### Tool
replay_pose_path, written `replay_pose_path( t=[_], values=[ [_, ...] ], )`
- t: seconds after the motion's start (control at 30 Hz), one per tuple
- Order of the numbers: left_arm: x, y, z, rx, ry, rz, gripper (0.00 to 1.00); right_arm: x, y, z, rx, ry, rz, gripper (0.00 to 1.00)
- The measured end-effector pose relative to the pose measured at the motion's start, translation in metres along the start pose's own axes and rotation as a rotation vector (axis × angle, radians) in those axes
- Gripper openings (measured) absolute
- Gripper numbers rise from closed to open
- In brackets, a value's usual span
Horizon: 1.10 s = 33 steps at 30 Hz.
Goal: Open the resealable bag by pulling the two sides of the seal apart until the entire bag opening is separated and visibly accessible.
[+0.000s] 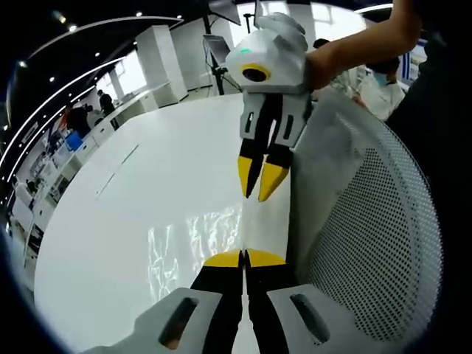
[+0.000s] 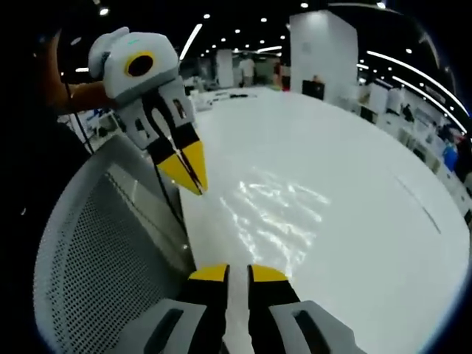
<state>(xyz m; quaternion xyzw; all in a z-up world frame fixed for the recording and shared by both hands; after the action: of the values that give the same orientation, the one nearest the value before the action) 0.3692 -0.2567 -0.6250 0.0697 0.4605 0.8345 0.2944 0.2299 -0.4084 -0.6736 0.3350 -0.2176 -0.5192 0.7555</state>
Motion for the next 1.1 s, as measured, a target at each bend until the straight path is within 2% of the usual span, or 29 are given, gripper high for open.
replay_pose_path(
  t=[0.17, 0.2, 0.27, 0.3, 0.33, 0.47, 0.63, 0.87, 1.1],
  values=[
    [0.0, 0.0, -0.002, -0.001, -0.003, 0.006, 0.0, -0.001, 0.005, -0.001, 0.02, -0.012, -0.02, 0.05],
    [0.001, 0.0, -0.005, -0.005, -0.003, 0.005, 0.0, -0.003, 0.012, -0.002, 0.048, -0.005, -0.036, 0.05],
    [0.001, 0.001, -0.005, -0.004, 0.0, 0.005, 0.0, -0.006, 0.016, -0.003, 0.058, 0.001, -0.029, 0.04],
    [0.001, -0.001, -0.005, -0.008, 0.003, 0.009, 0.0, -0.012, 0.029, -0.006, 0.115, 0.008, -0.043, 0.04],
    [0.0, -0.001, -0.005, -0.009, 0.005, 0.015, 0.0, -0.018, 0.033, -0.009, 0.127, 0.022, -0.04, 0.03],
    [0.0, 0.001, -0.006, 0.001, 0.01, 0.023, 0.0, -0.028, 0.031, -0.023, 0.09, 0.055, 0.005, 0.02],
    [-0.005, 0.0, -0.001, 0.045, 0.029, 0.108, 0.0, -0.03, 0.034, -0.029, 0.112, 0.049, 0.003, 0.01],
    [-0.007, -0.003, -0.001, 0.031, 0.046, 0.097, 0.0, -0.032, 0.036, -0.03, 0.12, 0.066, 0.033, 0.0],
    [-0.008, -0.008, -0.001, 0.009, 0.06, 0.102, 0.0, -0.03, 0.04, -0.026, 0.133, 0.044, 0.043, 0.0]
  ],
)
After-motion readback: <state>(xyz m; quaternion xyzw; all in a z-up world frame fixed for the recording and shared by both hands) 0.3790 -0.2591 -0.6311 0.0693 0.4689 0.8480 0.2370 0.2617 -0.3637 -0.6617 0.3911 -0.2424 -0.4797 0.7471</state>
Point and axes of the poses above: the point that each gripper's makers call its tool centre point, and the gripper's own axes: z roughly backward along the fingers, x roughly to its right, y roughly out of its top, the point moved 8 cm from there along z, roughly backward along the fingers, and after that the axes turned 9 degrees about x, right-handed, at the moved point
